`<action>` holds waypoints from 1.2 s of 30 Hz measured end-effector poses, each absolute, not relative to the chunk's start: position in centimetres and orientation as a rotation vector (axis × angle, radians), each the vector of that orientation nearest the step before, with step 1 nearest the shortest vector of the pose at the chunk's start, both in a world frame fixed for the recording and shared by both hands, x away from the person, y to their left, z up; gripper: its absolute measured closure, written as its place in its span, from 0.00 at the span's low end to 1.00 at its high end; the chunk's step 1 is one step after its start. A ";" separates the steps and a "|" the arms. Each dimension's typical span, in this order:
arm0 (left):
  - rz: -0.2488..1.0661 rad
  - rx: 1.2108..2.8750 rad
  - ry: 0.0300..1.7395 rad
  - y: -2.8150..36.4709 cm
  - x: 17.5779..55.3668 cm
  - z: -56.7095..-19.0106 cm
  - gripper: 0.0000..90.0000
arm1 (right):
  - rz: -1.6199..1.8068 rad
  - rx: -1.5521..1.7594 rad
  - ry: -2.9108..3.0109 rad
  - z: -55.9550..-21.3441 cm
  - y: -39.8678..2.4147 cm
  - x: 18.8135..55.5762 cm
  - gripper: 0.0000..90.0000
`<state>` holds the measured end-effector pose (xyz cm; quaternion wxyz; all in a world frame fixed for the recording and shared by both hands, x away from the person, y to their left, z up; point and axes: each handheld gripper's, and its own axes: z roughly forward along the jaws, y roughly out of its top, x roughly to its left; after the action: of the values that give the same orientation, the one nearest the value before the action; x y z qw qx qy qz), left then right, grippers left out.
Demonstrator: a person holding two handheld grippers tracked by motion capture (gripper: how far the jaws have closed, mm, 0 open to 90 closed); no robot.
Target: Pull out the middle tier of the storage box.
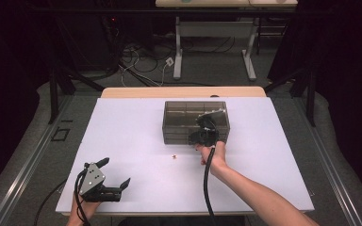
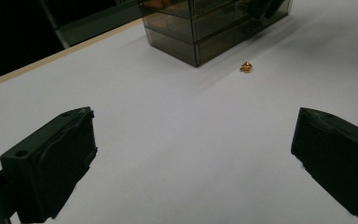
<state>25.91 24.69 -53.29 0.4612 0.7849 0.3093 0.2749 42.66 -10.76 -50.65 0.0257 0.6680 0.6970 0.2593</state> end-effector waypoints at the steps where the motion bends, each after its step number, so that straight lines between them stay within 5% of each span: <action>1: 0.677 1.931 0.763 24.7 25.9 -53.3 0.00 | 0.801 2.064 2.153 -50.6 -10.7 42.6 0.61; 36: 0.672 1.930 0.766 24.7 25.9 -53.3 0.00 | 0.800 2.107 2.107 -50.5 -10.7 43.0 0.63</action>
<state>25.90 24.71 -53.27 0.4613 0.7847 0.3112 0.2731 42.97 -10.67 -50.52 0.0280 0.6827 0.6826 0.2593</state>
